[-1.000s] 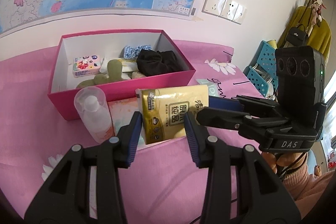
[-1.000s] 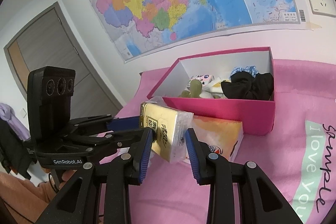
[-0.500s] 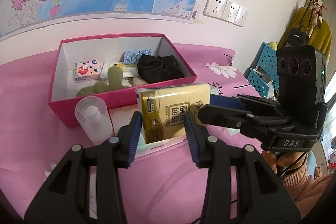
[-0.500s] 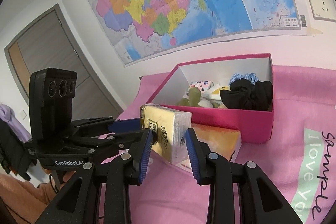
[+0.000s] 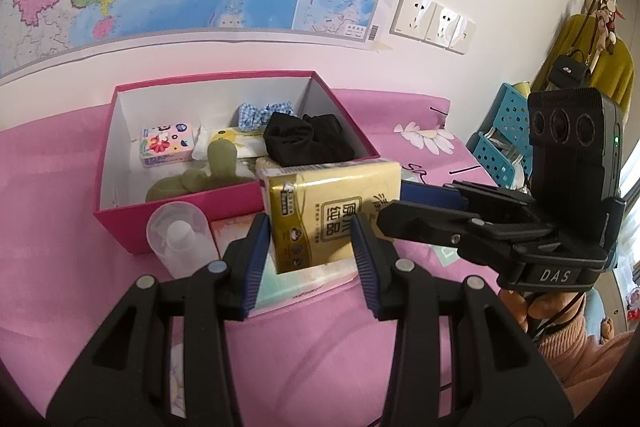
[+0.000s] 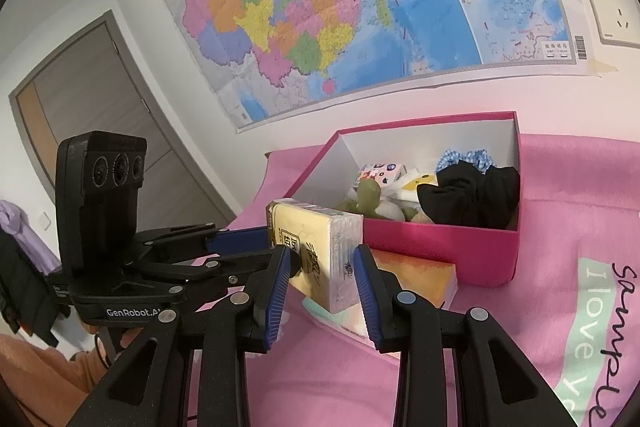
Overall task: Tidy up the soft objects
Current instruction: 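Lower the gold tissue pack into the pink box beside the scrunchies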
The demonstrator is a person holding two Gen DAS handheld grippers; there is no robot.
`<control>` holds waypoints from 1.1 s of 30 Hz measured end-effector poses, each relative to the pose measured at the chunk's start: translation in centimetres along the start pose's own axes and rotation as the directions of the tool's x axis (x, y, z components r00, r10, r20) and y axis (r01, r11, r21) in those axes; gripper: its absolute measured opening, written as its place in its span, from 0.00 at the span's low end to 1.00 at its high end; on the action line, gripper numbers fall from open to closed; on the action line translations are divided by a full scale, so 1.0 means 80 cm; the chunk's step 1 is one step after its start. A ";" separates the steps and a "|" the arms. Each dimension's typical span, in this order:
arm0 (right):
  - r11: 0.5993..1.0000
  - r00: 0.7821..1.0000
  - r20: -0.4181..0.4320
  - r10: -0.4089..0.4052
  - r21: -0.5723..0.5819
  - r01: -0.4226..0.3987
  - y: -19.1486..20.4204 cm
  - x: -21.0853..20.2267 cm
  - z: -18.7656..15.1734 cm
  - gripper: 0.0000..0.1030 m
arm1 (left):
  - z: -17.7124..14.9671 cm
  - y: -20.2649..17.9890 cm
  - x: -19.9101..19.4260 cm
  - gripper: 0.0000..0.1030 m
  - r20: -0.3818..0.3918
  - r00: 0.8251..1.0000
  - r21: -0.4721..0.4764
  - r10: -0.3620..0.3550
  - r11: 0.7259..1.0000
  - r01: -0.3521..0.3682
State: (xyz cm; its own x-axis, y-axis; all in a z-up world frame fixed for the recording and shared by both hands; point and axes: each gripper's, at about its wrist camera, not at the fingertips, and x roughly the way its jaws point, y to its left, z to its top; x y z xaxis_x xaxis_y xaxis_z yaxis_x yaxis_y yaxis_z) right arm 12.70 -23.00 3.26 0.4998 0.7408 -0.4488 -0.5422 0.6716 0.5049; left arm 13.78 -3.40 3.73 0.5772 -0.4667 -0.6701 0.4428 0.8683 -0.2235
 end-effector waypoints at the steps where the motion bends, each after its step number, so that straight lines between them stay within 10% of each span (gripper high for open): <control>1: 1.000 1.000 0.000 0.000 0.000 0.000 0.000 0.000 0.001 0.33 | 0.000 0.001 0.000 0.42 -0.001 1.000 -0.002 -0.002 1.000 0.002; 33: 1.000 0.999 0.031 -0.015 -0.004 0.016 -0.011 0.008 0.028 0.33 | 0.035 0.009 0.011 0.42 0.002 1.000 0.012 0.006 1.000 -0.006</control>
State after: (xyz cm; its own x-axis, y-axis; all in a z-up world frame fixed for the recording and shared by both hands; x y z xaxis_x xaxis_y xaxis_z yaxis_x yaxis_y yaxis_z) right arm 15.01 -23.13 4.22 0.5287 0.7297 -0.4336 -0.5370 0.6832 0.4949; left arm 16.52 -3.66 4.93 0.5811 -0.4619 -0.6700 0.4473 0.8691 -0.2113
